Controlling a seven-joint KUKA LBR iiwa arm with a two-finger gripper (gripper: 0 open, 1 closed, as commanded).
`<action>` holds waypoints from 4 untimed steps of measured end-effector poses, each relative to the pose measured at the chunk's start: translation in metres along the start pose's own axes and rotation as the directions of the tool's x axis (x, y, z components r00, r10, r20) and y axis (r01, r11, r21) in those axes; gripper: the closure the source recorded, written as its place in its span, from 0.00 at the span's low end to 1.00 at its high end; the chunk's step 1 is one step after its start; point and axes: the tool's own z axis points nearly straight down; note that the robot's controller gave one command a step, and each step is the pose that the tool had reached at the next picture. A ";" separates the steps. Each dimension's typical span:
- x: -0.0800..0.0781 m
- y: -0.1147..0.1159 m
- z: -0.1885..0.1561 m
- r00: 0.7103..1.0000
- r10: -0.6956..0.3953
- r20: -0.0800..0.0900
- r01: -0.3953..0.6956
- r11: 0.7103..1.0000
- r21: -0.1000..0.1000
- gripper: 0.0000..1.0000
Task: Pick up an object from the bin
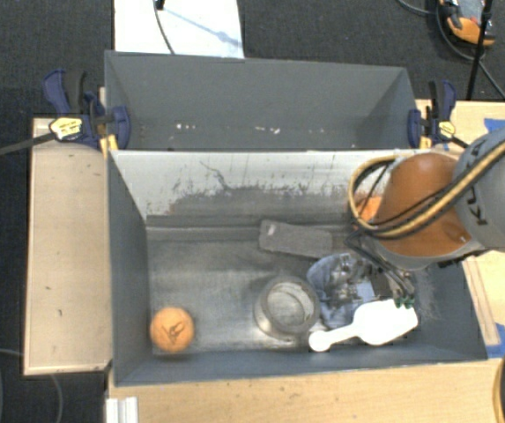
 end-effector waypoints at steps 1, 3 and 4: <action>0.000 0.000 0.000 1.000 -0.001 -0.001 0.001 1.000 0.000 0.00; 0.000 0.000 0.000 1.000 -0.002 -0.001 0.002 1.000 0.000 0.00; 0.000 0.000 0.000 1.000 -0.002 0.000 0.002 1.000 0.000 1.00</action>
Offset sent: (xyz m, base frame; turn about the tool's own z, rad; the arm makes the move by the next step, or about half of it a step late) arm 0.0000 0.0000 0.0000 0.0000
